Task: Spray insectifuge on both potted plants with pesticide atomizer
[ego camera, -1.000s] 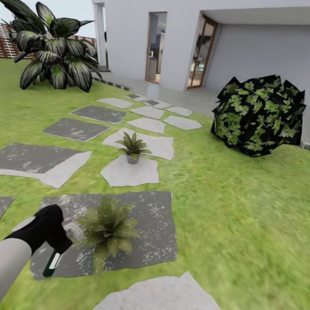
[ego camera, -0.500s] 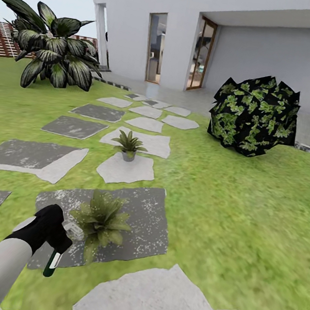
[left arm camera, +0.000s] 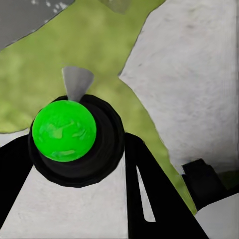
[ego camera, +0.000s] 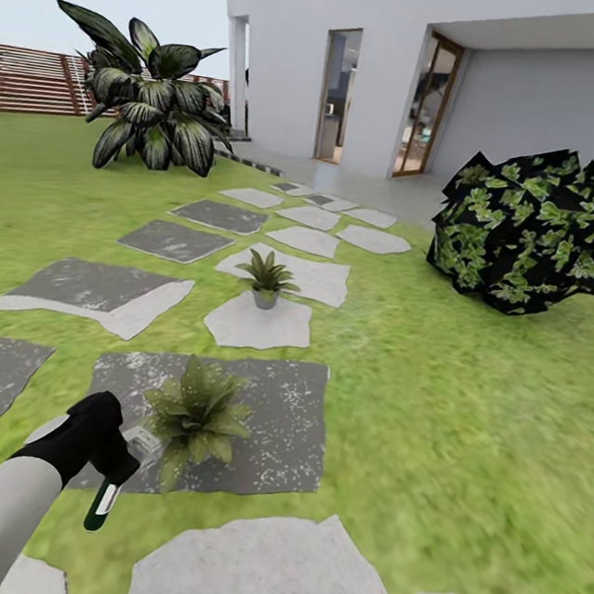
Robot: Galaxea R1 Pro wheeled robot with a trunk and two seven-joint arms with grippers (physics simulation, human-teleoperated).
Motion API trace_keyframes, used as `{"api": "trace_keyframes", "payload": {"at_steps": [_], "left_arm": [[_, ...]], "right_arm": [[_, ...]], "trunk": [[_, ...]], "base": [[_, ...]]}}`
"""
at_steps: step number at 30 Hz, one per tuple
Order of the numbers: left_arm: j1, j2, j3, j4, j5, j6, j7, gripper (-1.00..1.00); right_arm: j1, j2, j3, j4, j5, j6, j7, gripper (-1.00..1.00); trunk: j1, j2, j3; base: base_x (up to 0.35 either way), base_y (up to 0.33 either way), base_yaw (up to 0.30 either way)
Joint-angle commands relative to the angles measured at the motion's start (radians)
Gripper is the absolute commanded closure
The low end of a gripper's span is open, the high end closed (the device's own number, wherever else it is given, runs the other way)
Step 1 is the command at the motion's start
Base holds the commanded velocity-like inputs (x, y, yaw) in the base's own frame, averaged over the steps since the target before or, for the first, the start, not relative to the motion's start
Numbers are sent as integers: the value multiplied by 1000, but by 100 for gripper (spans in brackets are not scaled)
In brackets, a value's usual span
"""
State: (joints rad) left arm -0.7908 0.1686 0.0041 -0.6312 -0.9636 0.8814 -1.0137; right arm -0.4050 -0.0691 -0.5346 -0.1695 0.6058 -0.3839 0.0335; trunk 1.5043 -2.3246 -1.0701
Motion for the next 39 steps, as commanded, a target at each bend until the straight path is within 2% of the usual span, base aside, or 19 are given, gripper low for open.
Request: {"api": "trace_keyframes", "payload": {"at_steps": [1,10,24,39], "left_arm": [[-1,-1,0,-1,-8,5,-9,100],[-1,-1,-1,-9,-7,5,-8,100],[-1,-2,-1,-16,-7,7,-8,100],[-1,-4,0,-11,-8,6,-8,100]], "right_arm": [[0,0,-8,1,6,-4,3,-100],[0,0,-8,1,6,-4,3,-100],[0,-3,-8,1,8,-4,4,-100],[0,-2,-8,1,8,-4,3,-100]], "trunk": [[0,0,-1],[0,0,-3],[0,0,-3],[0,0,-3]], "base": [[3,-272,277],[0,-272,258],[81,-266,21],[1,-273,261]]}}
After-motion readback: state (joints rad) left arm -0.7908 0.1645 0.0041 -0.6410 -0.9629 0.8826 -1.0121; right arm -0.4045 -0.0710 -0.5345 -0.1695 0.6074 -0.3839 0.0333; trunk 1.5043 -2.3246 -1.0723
